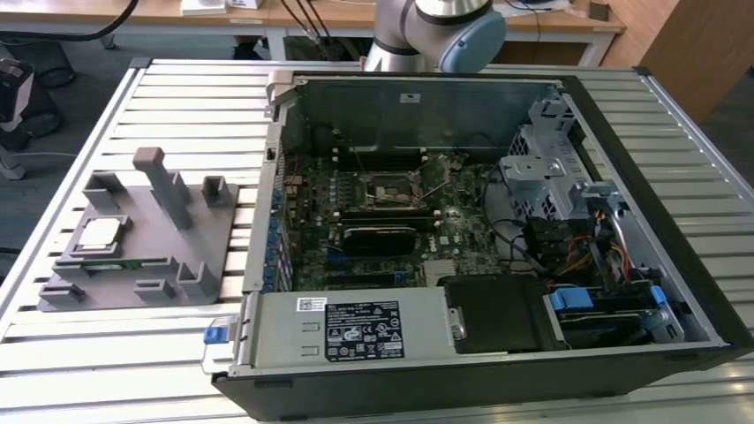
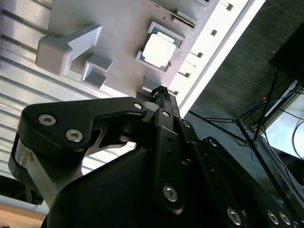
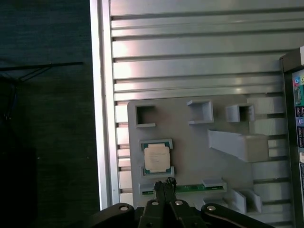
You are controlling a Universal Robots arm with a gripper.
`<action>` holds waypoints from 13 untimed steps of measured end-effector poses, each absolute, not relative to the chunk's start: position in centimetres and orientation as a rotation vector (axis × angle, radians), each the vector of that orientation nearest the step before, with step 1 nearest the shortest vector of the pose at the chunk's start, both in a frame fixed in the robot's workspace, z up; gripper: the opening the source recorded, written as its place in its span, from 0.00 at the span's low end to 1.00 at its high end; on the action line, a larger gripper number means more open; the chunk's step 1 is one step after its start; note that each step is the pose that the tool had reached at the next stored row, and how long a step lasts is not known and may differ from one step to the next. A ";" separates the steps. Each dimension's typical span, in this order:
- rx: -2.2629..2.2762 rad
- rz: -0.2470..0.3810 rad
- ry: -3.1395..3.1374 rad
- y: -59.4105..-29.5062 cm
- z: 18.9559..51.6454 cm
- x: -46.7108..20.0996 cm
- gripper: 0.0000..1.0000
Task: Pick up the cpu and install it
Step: 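Pick up the cpu and move it towards the insertion slot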
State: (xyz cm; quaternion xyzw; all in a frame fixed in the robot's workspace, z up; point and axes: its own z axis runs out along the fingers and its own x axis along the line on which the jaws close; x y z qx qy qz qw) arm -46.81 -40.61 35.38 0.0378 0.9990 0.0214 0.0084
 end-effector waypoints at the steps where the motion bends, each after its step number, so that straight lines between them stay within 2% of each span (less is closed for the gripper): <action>1: 0.118 0.067 3.123 -40.6 35.3 -46.8 0.11; 13: 0.119 0.064 3.137 -40.9 34.2 -46.8 0.11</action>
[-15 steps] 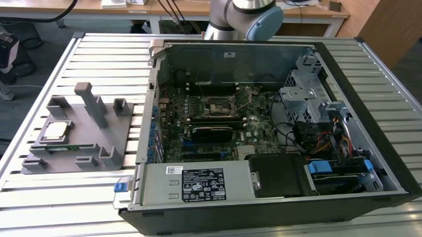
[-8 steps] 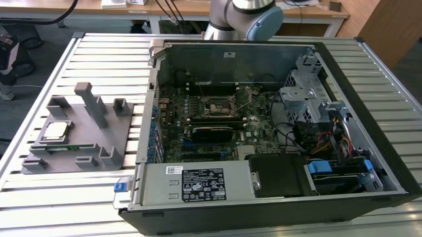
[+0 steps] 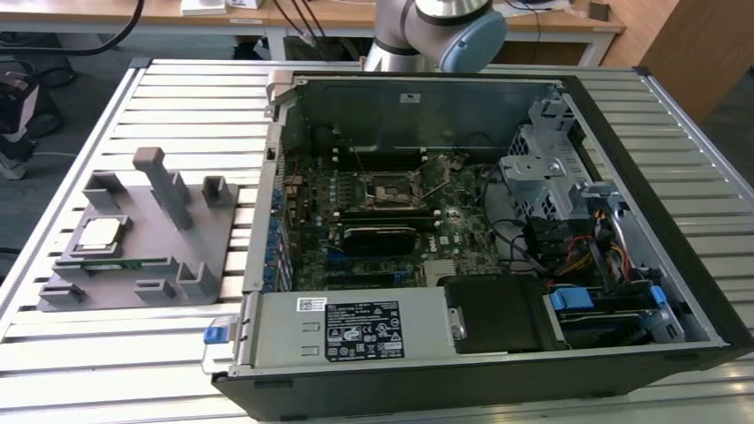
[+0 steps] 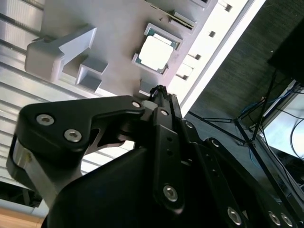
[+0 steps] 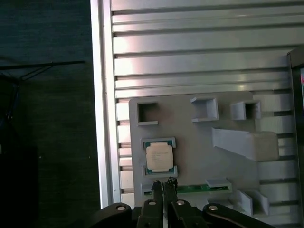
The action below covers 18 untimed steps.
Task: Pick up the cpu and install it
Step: 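Pick up the cpu and move it towards the insertion slot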
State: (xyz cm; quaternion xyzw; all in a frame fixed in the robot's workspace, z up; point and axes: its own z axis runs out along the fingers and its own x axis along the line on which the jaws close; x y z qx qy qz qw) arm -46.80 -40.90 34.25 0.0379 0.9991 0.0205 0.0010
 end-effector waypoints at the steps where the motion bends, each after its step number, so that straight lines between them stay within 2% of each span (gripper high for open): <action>1: 0.119 0.064 3.140 -40.9 34.1 -46.8 0.16; 2: 0.118 0.065 3.142 -41.0 34.0 -46.8 0.23; 5: 0.117 0.065 3.147 -41.0 33.7 -46.8 0.29; 8: 0.114 0.065 3.147 -41.1 33.4 -46.8 0.47; 11: 0.112 0.065 3.147 -41.1 33.2 -46.8 0.53; 14: 0.107 0.065 3.148 -41.1 32.8 -46.8 0.70; 16: 0.090 0.065 3.148 -41.2 32.7 -46.8 0.70; 17: 0.080 0.065 3.149 -41.2 32.6 -46.8 0.76; 18: 0.070 0.065 3.149 -41.3 32.5 -46.8 0.76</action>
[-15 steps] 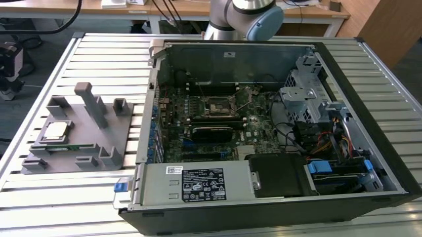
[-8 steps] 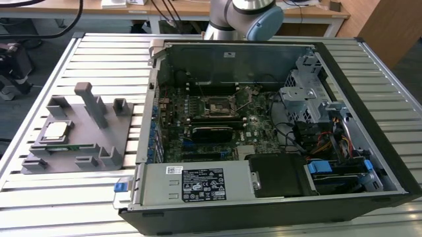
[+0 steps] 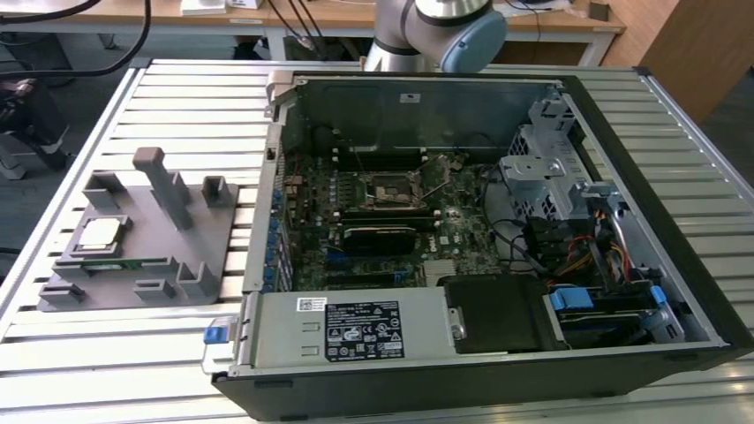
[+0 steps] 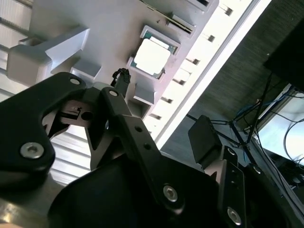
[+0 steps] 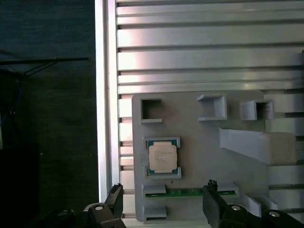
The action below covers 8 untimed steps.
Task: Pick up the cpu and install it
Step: 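Pick up the cpu and move it towards the insertion slot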
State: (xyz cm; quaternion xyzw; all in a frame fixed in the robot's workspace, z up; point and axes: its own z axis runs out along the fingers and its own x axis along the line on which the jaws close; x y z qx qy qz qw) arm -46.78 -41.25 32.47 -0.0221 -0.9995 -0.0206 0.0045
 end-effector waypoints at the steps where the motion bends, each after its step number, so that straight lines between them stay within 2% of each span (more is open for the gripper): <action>1: -0.059 -0.065 -3.131 -41.3 32.4 -46.8 0.76; 8: -0.042 -0.084 -3.131 -41.4 31.7 -46.8 0.76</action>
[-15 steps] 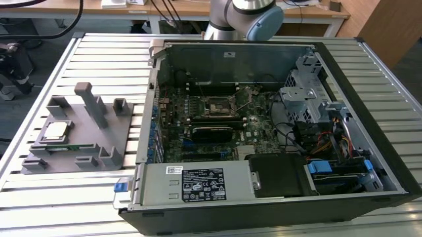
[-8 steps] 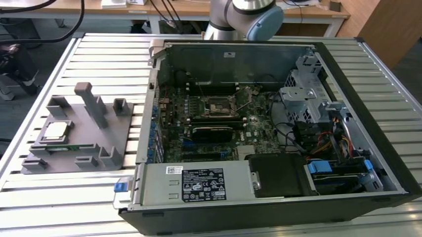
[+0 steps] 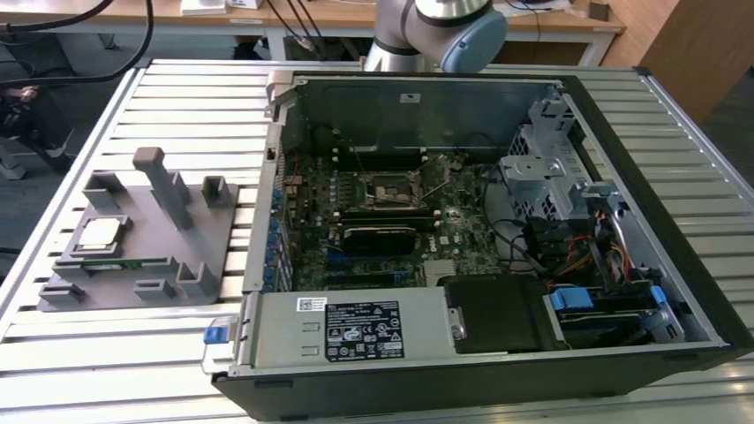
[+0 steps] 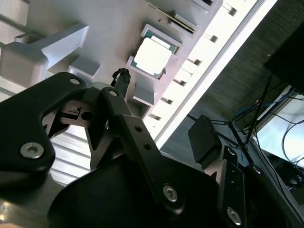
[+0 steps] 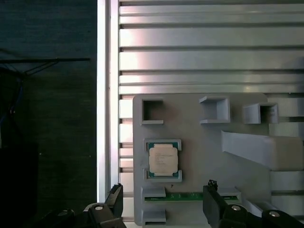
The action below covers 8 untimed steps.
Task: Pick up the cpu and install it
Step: 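Pick up the cpu and move it towards the insertion slot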
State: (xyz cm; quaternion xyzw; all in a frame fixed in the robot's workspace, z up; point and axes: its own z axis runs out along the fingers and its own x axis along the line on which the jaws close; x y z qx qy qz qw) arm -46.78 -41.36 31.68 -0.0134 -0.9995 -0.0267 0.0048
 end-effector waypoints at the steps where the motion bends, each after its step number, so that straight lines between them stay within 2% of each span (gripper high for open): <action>1: -0.041 -0.084 -3.131 -41.4 31.5 -46.8 0.76; 8: -0.036 -0.081 -3.131 -41.4 30.9 -46.8 0.76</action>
